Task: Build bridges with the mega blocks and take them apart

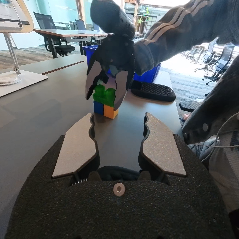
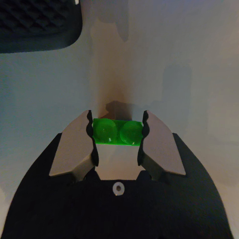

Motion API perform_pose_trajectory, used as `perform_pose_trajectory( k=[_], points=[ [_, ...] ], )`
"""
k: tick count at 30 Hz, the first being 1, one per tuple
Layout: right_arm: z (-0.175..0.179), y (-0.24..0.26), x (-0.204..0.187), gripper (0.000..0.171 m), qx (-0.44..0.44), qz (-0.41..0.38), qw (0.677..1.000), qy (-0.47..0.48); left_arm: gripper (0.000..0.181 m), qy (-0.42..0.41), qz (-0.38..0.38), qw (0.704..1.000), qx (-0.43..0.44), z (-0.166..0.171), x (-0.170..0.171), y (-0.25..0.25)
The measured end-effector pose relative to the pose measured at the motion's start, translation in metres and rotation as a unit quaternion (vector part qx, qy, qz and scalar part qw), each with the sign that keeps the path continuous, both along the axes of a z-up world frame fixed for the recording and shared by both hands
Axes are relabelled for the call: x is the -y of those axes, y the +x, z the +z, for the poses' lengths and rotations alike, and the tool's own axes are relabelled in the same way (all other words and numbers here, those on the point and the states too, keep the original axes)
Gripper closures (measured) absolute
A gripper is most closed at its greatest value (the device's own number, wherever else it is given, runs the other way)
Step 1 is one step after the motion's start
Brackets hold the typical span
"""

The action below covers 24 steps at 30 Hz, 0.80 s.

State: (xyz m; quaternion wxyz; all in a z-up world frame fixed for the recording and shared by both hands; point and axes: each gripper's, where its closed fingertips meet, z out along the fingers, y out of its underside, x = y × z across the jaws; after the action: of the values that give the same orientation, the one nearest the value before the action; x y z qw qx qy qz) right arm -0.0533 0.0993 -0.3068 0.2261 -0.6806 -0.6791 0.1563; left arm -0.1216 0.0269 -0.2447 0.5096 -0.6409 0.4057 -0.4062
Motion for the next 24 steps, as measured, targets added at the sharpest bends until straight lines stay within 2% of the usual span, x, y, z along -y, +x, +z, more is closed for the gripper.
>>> perform_pose_trajectory(
  k=[5, 8, 17, 24],
  points=[
    [-0.0025, 0.0059, -0.0007, 0.095, -0.007, -0.001, 1.0, 0.021, 0.108, -0.004, 0.0, 1.0, -0.006, -0.002, -0.0006, 0.001],
    [-0.0002, 0.0021, -0.0013, 0.096, -0.043, -0.014, 0.999, 0.021, 0.108, 0.0, 0.001, 1.0, -0.012, -0.0032, -0.0001, 0.0016],
    [-0.0017, 0.0048, -0.0002, 0.096, -0.014, -0.001, 1.0, 0.019, 0.11, -0.008, -0.001, 1.0, -0.018, -0.006, -0.0009, 0.0029],
    [-0.0039, 0.0089, 0.0012, 0.096, 0.053, 0.003, 0.999, 0.006, 0.108, -0.004, 0.001, 1.0, -0.028, -0.0079, -0.0005, 0.0035]
  ],
)
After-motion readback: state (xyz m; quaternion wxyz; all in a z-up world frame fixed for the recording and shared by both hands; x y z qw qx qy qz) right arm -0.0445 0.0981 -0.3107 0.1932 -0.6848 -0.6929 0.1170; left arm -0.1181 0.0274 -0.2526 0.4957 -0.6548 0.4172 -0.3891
